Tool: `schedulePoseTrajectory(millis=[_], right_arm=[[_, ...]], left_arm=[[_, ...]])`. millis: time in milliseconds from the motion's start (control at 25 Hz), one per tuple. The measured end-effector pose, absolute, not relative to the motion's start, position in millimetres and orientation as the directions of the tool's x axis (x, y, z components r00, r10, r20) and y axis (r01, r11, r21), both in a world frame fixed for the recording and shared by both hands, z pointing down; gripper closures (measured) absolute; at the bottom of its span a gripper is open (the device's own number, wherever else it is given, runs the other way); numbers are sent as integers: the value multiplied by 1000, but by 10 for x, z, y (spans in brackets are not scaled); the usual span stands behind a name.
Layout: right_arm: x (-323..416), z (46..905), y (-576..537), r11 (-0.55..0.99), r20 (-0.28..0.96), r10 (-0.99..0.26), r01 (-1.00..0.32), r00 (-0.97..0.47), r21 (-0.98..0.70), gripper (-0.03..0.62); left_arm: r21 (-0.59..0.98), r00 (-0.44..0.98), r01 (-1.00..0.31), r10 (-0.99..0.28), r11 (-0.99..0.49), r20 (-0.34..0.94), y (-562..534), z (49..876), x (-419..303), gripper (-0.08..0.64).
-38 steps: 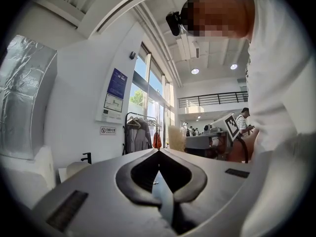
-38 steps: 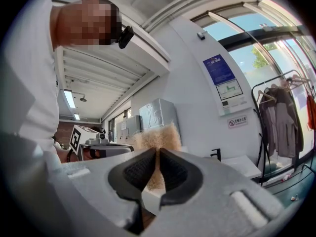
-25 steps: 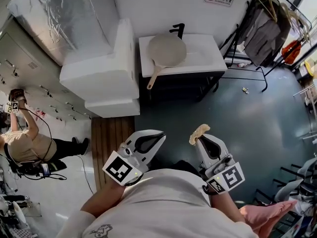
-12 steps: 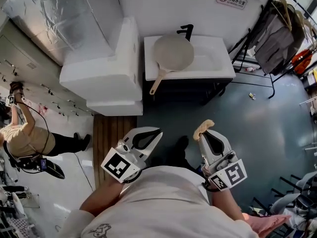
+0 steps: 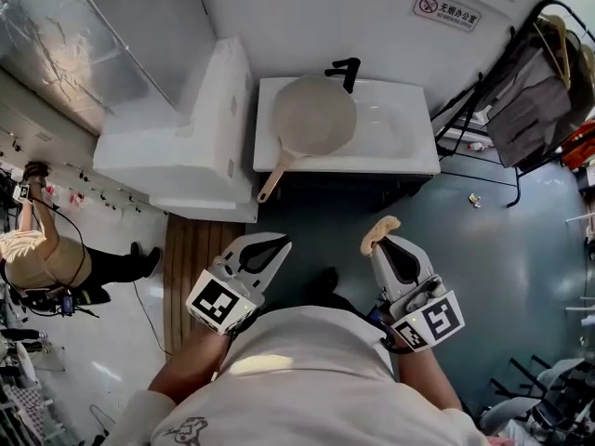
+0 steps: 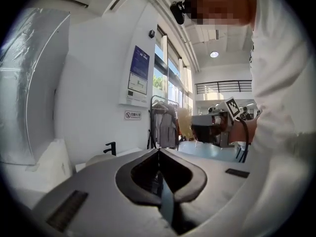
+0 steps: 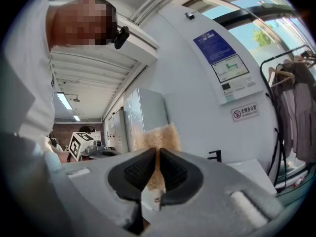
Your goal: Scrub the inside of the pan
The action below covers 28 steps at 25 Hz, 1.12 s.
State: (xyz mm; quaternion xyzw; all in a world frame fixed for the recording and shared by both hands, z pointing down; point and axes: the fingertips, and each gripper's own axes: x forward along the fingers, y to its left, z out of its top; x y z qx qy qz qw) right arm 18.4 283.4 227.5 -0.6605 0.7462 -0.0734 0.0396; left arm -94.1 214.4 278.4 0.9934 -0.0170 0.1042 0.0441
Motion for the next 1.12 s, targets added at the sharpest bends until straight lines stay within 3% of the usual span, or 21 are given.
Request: schedulePoseTrajectory(millis=[360, 880, 1120], right_arm=[[1032, 2290, 2539, 170, 36, -984, -976, -176, -132, 563], [1504, 2532, 2004, 180, 66, -980, -974, -190, -138, 563], [1653, 2700, 1569, 188, 90, -975, -969, -203, -158, 563]], left_arm=[[40, 952, -135, -118, -990, 283, 1744, 3254, -284, 558], [57, 921, -188, -156, -980, 357, 1106, 3719, 98, 551], [97, 862, -228, -155, -969, 482, 722, 4338, 131, 486]])
